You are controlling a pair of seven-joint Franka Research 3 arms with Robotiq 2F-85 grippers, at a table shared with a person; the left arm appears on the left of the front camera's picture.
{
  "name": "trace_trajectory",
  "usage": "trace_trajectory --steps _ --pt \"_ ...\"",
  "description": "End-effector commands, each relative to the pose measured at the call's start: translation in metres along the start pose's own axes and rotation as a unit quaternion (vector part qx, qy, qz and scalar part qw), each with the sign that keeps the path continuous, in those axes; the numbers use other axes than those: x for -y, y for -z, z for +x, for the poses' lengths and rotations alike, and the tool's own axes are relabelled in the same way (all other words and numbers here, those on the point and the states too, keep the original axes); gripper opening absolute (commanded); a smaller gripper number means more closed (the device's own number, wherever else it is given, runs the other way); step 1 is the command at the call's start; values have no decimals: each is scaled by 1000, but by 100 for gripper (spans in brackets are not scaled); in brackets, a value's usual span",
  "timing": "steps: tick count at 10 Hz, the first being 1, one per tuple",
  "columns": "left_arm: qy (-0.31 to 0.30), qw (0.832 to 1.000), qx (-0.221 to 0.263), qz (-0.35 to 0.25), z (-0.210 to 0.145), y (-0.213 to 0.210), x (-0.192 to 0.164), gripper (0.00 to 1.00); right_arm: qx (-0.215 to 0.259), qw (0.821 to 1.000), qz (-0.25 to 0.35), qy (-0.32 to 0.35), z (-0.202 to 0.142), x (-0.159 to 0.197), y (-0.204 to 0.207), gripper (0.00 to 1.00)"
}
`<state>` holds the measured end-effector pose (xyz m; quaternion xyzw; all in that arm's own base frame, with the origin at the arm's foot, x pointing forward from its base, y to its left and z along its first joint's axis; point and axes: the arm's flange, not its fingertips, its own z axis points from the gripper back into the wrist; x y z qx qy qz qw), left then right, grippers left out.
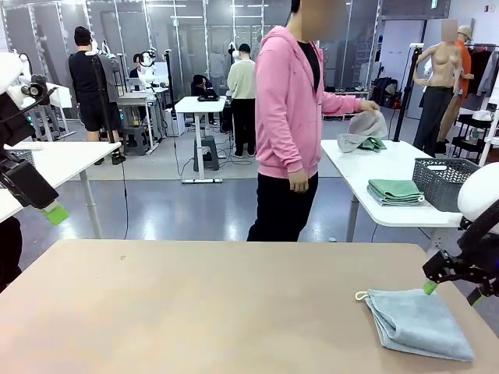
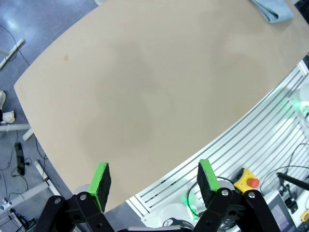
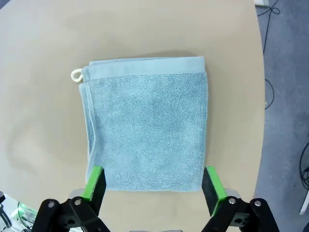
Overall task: Fold the towels and place them in the basket.
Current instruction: Place the folded Towel with hook on the right side of the table, then when a person lays out a Towel with hook on the table, fold it in half twice.
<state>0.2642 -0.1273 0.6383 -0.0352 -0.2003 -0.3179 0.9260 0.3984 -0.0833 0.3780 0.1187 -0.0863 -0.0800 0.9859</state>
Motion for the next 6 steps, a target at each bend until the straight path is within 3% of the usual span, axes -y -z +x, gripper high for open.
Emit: trace_trajectory --steps 1,6 --pt "-3 1000 1 0 3 -1 1 90 -4 1000 3 -6 4 3 0 100" --pt "-3 1000 1 0 3 -1 1 90 -4 1000 3 -6 4 3 0 100"
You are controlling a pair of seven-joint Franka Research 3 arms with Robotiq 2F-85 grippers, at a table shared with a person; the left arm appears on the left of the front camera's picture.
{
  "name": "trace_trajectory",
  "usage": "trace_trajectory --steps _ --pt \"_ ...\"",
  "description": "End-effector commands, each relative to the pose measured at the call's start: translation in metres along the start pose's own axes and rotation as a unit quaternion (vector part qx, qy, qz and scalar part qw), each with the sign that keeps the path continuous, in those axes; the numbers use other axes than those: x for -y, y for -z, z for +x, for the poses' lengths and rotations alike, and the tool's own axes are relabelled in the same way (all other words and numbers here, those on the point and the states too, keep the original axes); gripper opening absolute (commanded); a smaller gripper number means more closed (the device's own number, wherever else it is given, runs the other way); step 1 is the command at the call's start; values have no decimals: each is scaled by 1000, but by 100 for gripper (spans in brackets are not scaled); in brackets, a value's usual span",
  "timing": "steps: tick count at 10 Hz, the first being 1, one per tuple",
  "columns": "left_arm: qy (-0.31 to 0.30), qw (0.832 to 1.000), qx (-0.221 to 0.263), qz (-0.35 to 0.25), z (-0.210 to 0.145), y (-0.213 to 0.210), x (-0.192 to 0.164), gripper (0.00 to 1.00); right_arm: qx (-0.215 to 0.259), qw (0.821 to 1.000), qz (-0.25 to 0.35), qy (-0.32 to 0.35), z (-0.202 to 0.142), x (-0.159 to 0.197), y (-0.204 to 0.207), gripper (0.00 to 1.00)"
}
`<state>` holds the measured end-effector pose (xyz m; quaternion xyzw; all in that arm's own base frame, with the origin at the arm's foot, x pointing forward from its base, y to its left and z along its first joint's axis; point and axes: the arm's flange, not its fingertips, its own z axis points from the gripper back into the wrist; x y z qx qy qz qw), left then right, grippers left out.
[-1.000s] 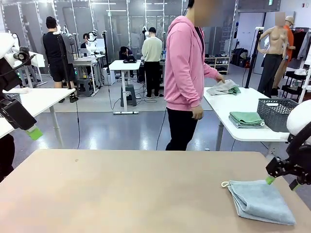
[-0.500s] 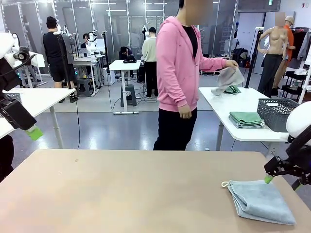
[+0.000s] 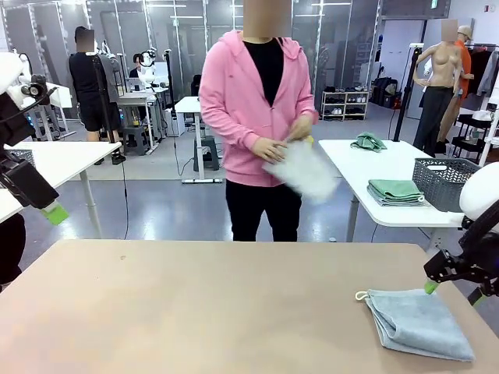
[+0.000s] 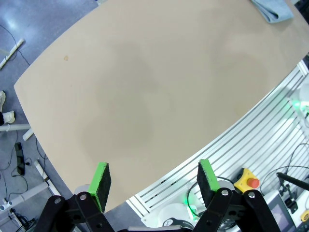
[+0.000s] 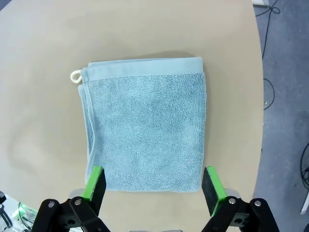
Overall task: Fold the towels and place them in the basket.
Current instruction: When a person lays out a Towel with hook on the table, fold it in half twice.
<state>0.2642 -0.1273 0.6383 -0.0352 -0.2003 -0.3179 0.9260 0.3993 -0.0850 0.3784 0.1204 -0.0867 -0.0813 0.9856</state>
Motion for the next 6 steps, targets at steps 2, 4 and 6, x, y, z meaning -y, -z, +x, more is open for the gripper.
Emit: trace_trajectory --steps 2,4,6 --pt "-3 1000 1 0 3 -1 1 90 -4 1000 1 -7 3 2 1 100" --pt "-3 1000 1 0 3 -1 1 90 -21 999 42 -6 -14 4 -14 100" --pt "-3 1000 1 0 3 -1 1 90 -35 992 91 -84 -23 -17 -98 100"
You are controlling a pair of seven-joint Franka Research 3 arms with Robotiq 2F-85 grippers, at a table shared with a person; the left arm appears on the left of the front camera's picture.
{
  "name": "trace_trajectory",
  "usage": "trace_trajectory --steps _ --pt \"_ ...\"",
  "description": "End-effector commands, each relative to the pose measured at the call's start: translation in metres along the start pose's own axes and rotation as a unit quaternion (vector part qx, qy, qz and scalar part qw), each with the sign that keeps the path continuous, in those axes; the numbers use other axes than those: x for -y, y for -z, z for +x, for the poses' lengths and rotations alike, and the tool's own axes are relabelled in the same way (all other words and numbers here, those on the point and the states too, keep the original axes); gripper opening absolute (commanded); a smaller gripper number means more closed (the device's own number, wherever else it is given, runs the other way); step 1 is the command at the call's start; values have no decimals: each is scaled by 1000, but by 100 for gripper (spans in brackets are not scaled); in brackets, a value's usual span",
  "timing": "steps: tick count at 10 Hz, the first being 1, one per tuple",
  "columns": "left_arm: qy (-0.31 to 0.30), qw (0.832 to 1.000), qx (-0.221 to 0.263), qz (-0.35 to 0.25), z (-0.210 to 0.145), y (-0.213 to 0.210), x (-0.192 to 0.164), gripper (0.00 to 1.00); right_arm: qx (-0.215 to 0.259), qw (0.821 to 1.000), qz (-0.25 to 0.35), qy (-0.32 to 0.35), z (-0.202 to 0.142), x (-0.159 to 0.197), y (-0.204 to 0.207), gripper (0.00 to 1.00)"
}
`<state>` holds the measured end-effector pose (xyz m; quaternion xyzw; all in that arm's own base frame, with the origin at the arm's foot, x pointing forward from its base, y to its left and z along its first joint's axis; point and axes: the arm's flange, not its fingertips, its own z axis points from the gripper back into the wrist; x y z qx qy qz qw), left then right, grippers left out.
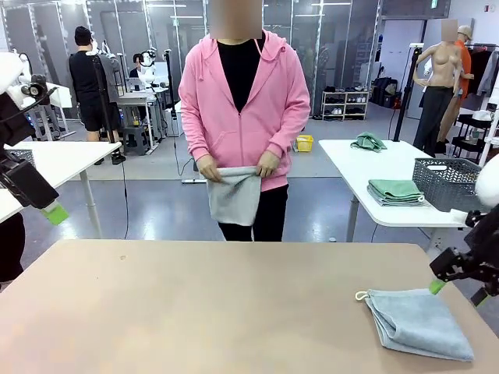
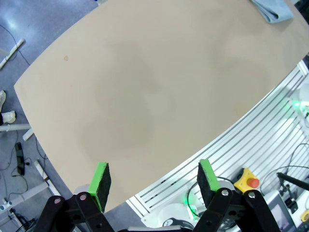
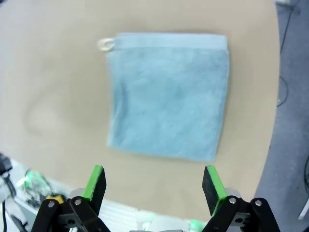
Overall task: Fold the towels and place them in the basket.
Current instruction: When a person lays out a Towel with hook on the table, fold it in half twice.
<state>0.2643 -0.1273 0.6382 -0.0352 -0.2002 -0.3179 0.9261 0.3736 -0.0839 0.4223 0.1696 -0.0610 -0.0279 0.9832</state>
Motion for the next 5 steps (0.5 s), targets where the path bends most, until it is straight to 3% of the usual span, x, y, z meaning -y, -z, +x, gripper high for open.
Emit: trace_trajectory --steps 1,2,5 --pt "-3 1000 1 0 3 -2 1 90 10 995 34 -94 -17 -32 -104 100" --pt "-3 1000 1 0 3 -2 1 90 26 990 12 -135 -28 -46 -148 100" --pt "-3 1000 1 0 3 -2 1 90 11 965 6 -263 -80 -97 -247 100"
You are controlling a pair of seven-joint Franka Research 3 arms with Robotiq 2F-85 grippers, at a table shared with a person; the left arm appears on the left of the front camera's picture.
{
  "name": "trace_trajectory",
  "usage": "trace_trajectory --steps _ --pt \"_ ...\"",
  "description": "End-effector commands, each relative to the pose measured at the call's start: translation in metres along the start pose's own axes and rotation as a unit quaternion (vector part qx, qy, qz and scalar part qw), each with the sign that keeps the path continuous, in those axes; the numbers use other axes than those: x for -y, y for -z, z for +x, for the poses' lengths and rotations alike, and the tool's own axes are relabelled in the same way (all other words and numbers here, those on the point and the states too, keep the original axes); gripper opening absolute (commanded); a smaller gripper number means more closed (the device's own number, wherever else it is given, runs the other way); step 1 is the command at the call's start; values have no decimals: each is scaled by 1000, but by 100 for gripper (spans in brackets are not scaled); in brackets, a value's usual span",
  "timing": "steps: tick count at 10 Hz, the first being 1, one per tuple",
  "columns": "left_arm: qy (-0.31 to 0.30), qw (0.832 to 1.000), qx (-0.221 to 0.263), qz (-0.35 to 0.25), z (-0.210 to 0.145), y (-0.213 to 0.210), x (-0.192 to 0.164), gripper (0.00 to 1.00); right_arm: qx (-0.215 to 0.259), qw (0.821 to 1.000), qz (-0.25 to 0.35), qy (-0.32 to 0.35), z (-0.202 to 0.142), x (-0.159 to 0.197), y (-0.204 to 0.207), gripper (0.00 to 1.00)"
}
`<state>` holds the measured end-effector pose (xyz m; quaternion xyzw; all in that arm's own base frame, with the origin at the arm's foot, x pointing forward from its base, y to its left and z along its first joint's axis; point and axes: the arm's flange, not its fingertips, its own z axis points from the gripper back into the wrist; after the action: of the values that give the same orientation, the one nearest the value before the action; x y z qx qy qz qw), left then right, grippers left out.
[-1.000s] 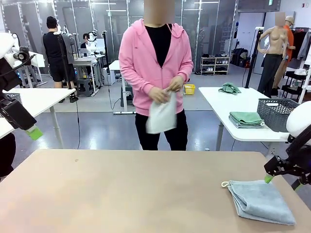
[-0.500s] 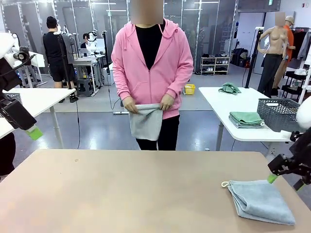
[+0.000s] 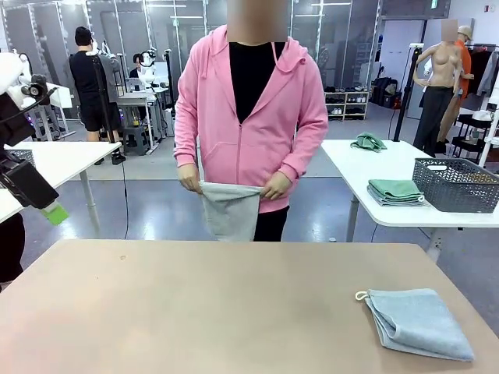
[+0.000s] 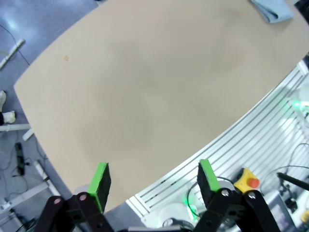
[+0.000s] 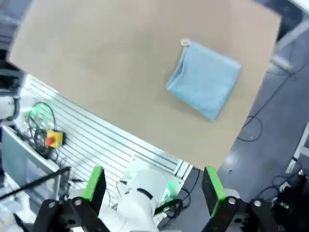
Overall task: Fold the towels and place them in the basket.
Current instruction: When a person lays out a Towel with hook on the table, fold it in half twice.
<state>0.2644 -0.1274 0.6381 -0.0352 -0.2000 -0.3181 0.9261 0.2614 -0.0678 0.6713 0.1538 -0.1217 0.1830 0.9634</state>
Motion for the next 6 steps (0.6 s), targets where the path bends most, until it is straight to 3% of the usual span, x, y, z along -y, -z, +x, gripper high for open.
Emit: trace_trajectory --steps 1,4,5,6 --pt "-4 1000 2 0 3 -2 1 90 -16 996 -3 -86 -3 -23 -15 100" --pt "-4 1000 2 0 3 -2 1 90 14 990 -46 -132 -14 -62 -21 100" --pt "-4 1000 2 0 3 -2 1 90 8 990 -55 -127 -13 -63 -18 100" --pt "-4 1000 2 0 3 -2 1 90 36 993 -68 -93 -9 -59 -11 100"
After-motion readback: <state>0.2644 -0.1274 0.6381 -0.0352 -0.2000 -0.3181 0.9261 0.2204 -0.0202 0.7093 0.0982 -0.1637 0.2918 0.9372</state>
